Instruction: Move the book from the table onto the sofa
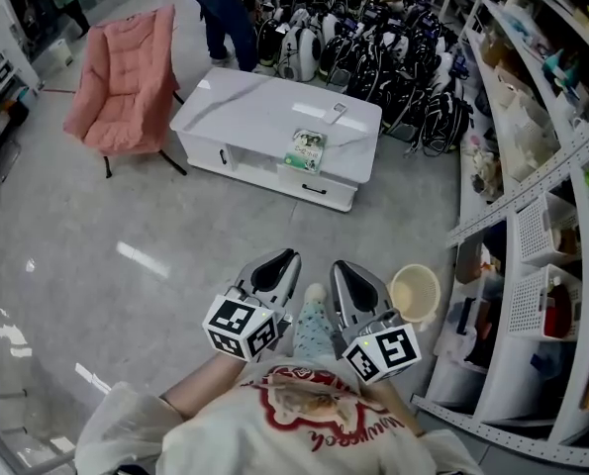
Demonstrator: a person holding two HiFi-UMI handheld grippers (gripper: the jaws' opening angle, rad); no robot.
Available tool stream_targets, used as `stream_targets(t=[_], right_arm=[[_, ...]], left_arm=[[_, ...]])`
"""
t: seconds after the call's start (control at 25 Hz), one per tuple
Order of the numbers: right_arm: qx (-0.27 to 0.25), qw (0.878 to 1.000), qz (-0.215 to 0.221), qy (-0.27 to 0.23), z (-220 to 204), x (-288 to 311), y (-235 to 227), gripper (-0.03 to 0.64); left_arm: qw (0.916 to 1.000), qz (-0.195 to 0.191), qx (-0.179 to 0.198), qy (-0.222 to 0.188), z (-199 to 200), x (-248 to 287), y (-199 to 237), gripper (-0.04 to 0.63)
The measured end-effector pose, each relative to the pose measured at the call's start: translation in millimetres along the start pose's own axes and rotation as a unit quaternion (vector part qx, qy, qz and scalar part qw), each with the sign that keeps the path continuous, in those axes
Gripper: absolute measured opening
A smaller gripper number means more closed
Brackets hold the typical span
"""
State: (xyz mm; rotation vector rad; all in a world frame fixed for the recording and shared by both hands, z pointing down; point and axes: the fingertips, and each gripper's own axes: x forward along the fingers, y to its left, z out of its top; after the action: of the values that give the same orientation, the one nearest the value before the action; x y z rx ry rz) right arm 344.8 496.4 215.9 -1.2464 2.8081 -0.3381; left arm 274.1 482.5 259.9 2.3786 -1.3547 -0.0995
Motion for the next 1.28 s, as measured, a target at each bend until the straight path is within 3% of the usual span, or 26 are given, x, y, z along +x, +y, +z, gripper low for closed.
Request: stream_targets(t=[0.28, 0.72, 1.28], right_arm=[[0.001, 1.000, 0.010, 0.006, 14.1, 60.8, -65.5, 0.000], [-0.009, 1.000, 0.030, 0.006, 57.3, 155.5, -178.5, 0.000], [0.026, 0.998, 0.049, 0.031, 45.0, 208.0, -223.4, 0.000]], left_arm=[[1.0000, 0.000, -0.001, -0.003, 20.2, 79.1, 30.9, 0.032], [0.9993, 0.006, 0.012, -0.036, 83.4, 218.9, 73.8, 0.032], [0.9991, 0.040, -0.007, -0.013, 79.3, 260.9, 107.4, 0.032]])
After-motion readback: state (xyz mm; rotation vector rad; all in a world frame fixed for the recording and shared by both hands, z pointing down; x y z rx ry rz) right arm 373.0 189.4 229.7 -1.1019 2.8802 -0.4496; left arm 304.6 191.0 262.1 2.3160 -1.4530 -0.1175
